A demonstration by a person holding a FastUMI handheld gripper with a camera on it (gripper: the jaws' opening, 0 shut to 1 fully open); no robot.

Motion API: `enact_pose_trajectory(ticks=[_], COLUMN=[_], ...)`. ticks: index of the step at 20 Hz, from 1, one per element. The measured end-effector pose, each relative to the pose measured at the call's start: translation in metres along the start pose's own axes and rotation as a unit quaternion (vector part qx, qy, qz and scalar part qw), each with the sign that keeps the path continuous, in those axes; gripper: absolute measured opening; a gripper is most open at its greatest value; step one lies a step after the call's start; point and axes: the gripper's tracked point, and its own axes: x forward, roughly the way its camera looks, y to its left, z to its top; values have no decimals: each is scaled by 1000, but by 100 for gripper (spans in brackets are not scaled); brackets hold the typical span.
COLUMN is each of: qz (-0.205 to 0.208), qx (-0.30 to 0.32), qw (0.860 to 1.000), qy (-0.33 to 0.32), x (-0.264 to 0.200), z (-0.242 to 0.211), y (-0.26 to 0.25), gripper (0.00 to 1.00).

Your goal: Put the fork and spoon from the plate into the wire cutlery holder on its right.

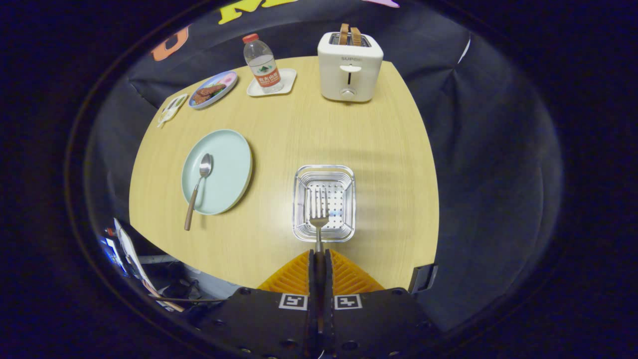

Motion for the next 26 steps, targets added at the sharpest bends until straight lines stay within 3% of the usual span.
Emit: enact_pose_trajectory(ticks=[9,10,12,13,16,22,26], qz=[23,28,34,42,53,44,51], qx=[28,27,24,23,4,-56,-42], qw=[999,999,998,998,995,987,986], qy=[-28,-33,-45,-52,-81,-143,-153], x=[0,-2,-1,-1,1,13,29], z=[24,26,29,30,35,40,37], y=[8,12,19,25,44,102,144], gripper=[13,21,30,30,48,95,97])
